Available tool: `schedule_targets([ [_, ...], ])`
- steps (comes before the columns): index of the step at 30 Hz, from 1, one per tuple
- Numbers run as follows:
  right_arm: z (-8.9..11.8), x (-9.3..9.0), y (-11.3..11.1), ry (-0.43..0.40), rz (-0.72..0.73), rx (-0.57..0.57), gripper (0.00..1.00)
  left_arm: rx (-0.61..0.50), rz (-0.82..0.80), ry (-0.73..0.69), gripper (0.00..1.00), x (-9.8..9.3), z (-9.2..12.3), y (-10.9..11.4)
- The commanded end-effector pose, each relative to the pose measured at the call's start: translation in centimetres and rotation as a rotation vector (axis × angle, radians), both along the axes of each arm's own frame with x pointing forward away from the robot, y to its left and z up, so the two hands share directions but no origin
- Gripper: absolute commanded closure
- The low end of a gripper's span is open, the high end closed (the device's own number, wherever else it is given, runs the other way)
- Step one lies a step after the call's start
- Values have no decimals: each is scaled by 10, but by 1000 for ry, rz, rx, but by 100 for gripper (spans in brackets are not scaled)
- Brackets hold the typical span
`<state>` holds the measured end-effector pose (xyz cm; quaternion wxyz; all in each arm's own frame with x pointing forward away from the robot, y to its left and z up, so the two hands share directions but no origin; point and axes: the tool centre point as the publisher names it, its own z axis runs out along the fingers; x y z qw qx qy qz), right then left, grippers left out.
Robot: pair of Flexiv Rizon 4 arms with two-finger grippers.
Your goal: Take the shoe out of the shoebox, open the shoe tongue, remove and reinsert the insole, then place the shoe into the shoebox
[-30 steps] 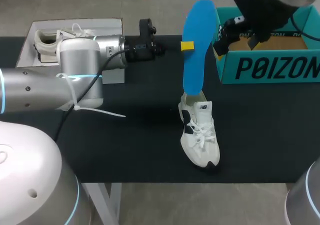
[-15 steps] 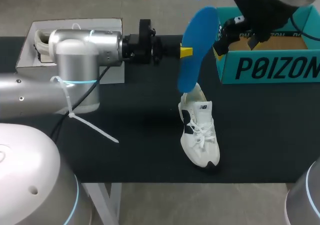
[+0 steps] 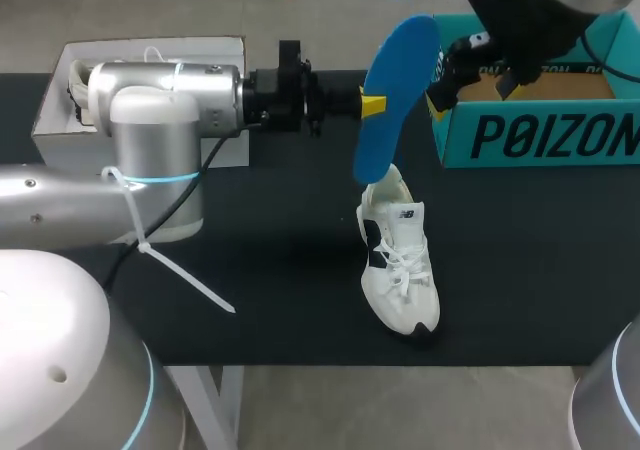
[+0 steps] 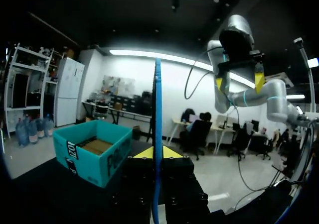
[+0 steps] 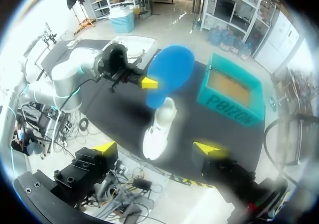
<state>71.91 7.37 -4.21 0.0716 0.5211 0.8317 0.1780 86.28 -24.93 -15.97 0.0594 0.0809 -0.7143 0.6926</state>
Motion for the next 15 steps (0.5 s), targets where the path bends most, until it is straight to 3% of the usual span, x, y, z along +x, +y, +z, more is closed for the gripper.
schedule_targets([
  [1,0,2,1,3,1,-2,0,1,2,0,100,0,0,-1],
  [5,0,2,1,3,1,-2,0,1,2,0,100,0,0,-1],
  [7,0,2,1,3,1,-2,0,-68,36,-186,100,3,15,-6],
  [10,0,2,1,3,1,-2,0,-67,-31,-443,100,8,21,-7],
  [12,0,2,1,3,1,-2,0,-105,-101,-628,100,-1,23,-13],
  [15,0,2,1,3,1,-2,0,-121,-117,-776,100,-13,17,-10],
])
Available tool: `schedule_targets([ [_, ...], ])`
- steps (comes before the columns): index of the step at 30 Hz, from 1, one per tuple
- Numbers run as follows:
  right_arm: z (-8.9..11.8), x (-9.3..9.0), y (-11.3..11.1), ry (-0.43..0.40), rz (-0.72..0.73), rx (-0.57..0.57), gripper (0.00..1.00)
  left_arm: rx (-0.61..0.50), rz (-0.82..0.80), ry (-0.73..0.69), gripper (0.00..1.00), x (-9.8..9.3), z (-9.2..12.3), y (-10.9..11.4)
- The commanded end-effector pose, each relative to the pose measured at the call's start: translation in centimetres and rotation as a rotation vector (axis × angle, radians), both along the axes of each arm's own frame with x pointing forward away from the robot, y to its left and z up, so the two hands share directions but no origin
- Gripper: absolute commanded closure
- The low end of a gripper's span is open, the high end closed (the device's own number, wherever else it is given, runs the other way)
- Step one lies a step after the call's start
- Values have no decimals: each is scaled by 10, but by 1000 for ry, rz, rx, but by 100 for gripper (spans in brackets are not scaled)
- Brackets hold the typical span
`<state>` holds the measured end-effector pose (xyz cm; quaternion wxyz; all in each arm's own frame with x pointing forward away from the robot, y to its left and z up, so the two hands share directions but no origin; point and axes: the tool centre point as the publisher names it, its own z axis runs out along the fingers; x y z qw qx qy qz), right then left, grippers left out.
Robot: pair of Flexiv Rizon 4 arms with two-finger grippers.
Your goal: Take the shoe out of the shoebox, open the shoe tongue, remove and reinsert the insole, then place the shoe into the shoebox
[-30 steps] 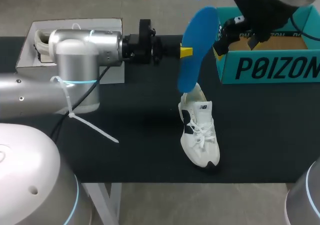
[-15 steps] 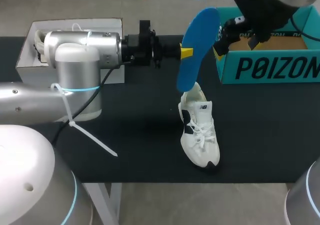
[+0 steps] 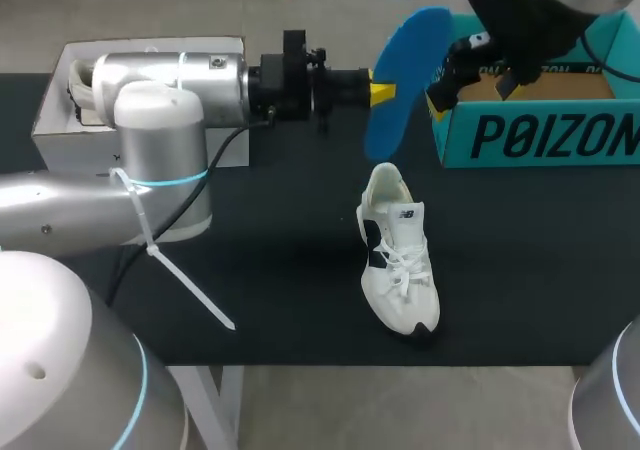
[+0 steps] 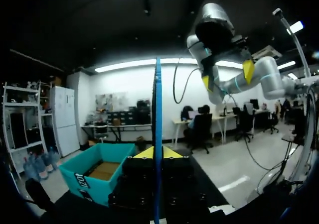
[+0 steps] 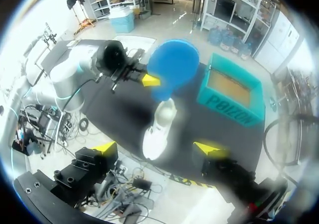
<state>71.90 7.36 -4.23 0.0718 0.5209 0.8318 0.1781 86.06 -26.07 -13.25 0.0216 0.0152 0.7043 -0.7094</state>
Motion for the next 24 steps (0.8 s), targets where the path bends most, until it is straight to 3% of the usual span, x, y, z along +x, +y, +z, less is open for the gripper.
schedule_targets([
  [1,0,2,1,4,0,-2,0,-55,-95,-541,100,-14,-14,2],
  [6,0,2,1,4,0,-2,0,-14,-62,-671,100,-22,-25,10],
  [11,0,2,1,4,0,-2,0,77,-13,-751,100,-29,-22,18],
  [24,0,2,1,4,0,-2,0,67,-11,-740,100,-32,-20,19],
])
